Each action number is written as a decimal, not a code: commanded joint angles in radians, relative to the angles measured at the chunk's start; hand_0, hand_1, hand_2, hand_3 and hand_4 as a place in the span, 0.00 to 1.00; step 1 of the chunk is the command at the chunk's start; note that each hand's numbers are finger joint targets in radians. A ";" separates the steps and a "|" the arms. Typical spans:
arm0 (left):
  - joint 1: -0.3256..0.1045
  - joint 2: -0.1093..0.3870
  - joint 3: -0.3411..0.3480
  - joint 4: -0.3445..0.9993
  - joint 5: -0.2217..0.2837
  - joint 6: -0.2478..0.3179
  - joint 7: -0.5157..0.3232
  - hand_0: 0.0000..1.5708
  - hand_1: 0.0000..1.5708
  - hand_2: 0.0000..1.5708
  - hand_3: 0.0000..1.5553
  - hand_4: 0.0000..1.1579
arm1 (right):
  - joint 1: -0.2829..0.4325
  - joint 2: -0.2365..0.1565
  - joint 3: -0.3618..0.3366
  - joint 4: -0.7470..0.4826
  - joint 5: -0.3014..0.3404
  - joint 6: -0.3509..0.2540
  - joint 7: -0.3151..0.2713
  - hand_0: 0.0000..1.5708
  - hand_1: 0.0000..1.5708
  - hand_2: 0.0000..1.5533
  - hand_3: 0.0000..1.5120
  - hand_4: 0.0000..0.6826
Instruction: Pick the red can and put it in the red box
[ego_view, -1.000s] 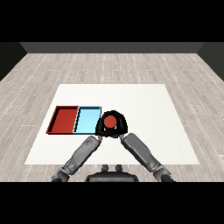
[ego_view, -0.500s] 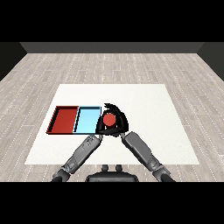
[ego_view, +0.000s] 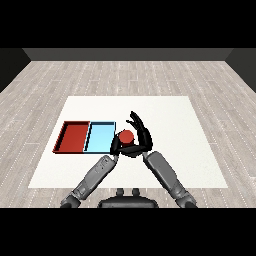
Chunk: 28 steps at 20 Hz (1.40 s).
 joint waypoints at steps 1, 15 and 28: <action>0.074 -0.005 -0.038 -0.048 0.005 0.037 -0.002 1.00 1.00 1.00 0.95 0.99 | -0.029 -0.056 -0.088 -0.115 0.002 0.003 0.088 0.00 0.00 0.00 0.00 0.00; 0.057 0.135 0.149 -0.149 -0.049 -0.051 0.071 1.00 1.00 1.00 0.94 0.97 | 0.220 -0.150 -0.314 -0.304 -0.083 0.090 0.033 0.00 0.00 0.00 0.00 0.00; -0.020 0.375 0.320 -0.149 -0.147 -0.095 0.269 1.00 1.00 0.99 0.92 0.98 | 0.415 -0.220 -0.427 -0.021 -0.108 0.288 -0.157 0.00 0.00 0.00 0.00 0.00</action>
